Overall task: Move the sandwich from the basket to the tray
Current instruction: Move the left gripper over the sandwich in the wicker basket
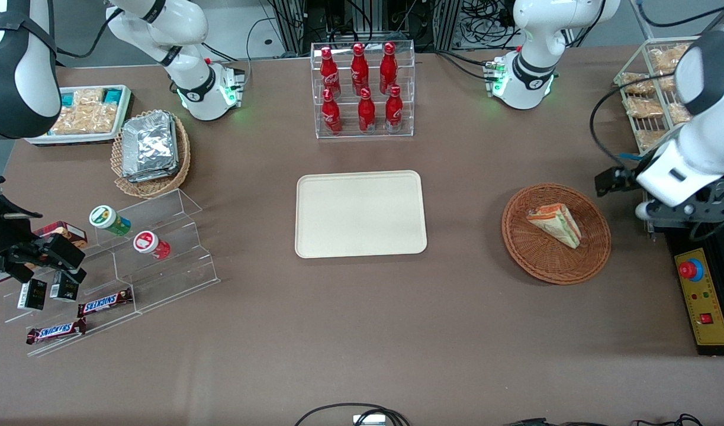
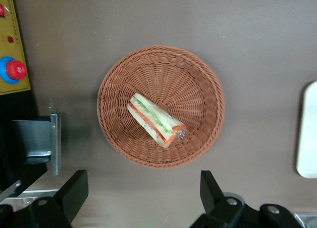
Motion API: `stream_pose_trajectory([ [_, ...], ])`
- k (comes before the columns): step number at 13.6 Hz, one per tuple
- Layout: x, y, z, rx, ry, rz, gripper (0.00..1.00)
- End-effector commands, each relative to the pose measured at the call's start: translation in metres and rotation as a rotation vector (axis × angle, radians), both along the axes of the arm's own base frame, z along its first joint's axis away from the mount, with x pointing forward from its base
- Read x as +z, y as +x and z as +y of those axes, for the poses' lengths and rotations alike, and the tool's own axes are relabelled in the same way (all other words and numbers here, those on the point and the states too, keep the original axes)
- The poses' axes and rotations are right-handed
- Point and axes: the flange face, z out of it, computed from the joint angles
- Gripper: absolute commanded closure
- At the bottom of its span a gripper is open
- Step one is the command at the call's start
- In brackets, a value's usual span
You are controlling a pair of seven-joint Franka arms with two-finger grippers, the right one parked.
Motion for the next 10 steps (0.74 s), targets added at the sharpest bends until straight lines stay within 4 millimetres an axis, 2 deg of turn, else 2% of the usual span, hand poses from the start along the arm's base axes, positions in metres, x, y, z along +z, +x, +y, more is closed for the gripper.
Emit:
stream_pose_trajectory([
  [1, -0.05, -0.015, 0.008, 0.084, 0.018, -0.028, 0.0],
  [2, -0.068, -0.021, 0.013, 0.152, 0.023, -0.038, 0.0],
  [5, -0.106, -0.03, 0.01, 0.303, 0.036, -0.055, 0.0],
  [7, -0.125, -0.034, 0.01, 0.419, 0.038, -0.08, 0.0],
  [10, -0.151, -0.03, 0.008, 0.562, 0.046, -0.077, 0.0],
])
